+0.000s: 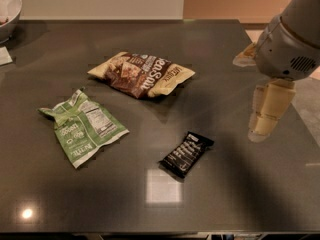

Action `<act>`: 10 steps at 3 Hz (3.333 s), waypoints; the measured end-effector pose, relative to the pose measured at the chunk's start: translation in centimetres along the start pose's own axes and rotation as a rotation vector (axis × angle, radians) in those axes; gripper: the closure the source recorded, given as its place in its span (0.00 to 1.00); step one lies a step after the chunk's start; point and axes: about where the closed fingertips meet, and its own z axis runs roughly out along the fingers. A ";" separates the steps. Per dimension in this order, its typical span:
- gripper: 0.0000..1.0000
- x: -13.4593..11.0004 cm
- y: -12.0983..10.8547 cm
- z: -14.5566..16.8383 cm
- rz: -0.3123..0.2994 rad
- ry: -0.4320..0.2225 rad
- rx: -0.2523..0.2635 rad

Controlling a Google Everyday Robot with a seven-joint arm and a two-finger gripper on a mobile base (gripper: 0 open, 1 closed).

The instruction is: Pick rxbar chocolate

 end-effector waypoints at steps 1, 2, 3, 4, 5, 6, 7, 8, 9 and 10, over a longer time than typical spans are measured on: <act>0.00 -1.8 0.1 2.9 -0.122 -0.033 -0.051; 0.00 -3.1 -0.2 5.7 -0.252 -0.037 -0.070; 0.00 -4.2 0.3 8.1 -0.370 -0.048 -0.088; 0.00 -5.2 1.5 9.6 -0.473 -0.060 -0.118; 0.00 -5.8 2.7 11.1 -0.564 -0.062 -0.158; 0.00 -6.1 3.8 12.3 -0.638 -0.050 -0.184; 0.00 -6.3 4.5 13.2 -0.704 -0.023 -0.204; 0.17 -6.2 5.1 13.7 -0.762 0.008 -0.223; 0.41 -5.9 5.5 14.1 -0.800 0.037 -0.240; 0.64 -5.9 5.5 13.8 -0.803 0.040 -0.242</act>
Offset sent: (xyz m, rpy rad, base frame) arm 0.0215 0.0645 -0.0767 -0.0219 -0.0124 0.4290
